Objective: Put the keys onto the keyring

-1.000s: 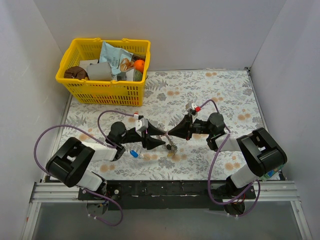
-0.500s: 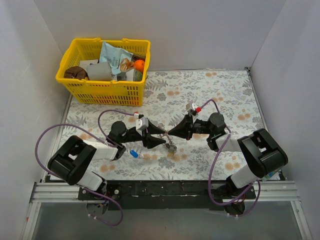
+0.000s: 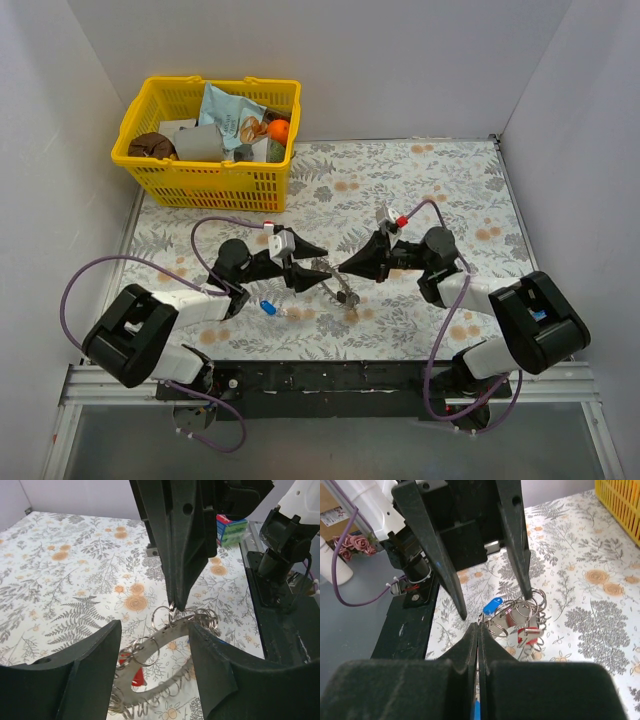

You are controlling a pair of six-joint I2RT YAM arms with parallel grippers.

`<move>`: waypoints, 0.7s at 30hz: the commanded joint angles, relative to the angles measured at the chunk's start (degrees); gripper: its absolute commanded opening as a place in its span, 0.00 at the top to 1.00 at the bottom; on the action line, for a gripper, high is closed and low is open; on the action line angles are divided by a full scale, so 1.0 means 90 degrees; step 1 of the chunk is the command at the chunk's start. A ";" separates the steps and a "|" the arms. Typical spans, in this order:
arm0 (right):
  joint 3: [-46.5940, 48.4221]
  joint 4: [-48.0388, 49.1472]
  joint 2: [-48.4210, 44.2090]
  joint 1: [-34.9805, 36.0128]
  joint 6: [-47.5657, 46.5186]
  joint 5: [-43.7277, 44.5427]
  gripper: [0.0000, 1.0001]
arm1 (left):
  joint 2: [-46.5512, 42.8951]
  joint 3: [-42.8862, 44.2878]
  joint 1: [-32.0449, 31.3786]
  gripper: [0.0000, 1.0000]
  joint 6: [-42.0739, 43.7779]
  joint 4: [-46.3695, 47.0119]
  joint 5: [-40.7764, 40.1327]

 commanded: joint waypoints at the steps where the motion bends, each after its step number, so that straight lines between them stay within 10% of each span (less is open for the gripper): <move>1: -0.0378 -0.0038 -0.0178 -0.0060 -0.0021 0.0380 0.99 | -0.0379 0.0169 0.0014 0.43 0.0576 -0.0743 -0.0292; 8: -0.0906 0.0480 0.0145 -0.0684 0.0545 0.0937 0.99 | 0.0011 0.0325 0.0014 0.42 0.0450 -0.0666 -0.0156; 21: -0.0584 -0.2012 -0.0226 -0.0910 -0.1378 0.1583 0.99 | 0.1328 0.0871 0.0024 0.42 -0.0195 0.0134 0.0557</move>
